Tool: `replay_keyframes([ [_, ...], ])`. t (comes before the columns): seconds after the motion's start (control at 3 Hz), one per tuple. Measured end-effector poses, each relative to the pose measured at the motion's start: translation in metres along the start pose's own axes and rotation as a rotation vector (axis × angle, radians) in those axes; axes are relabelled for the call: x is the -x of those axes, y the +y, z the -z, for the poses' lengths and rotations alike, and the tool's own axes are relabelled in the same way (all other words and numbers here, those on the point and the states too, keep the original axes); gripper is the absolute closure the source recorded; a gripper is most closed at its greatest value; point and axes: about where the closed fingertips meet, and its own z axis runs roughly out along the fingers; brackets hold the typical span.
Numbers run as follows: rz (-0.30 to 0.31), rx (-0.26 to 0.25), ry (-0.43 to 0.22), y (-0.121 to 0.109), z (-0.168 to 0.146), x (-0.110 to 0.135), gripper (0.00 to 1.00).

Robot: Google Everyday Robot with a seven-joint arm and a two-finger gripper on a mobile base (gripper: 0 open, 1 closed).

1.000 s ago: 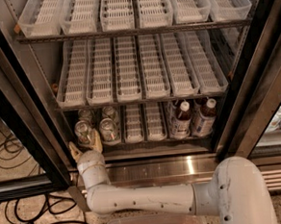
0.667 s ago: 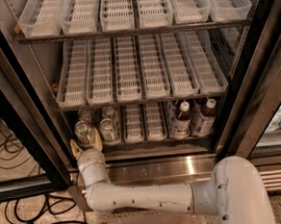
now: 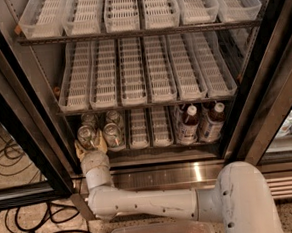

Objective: Pick 7up can from bottom shelf of fridge

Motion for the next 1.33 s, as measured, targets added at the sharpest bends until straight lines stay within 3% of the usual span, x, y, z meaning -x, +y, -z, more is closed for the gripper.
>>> replay_keyframes([
  [0.33,-0.002,-0.012,0.0,-0.003,-0.007,-0.0014,0.39],
  [1.33,-0.009,-0.001,0.01,-0.0025,-0.0116,-0.0048,1.0],
])
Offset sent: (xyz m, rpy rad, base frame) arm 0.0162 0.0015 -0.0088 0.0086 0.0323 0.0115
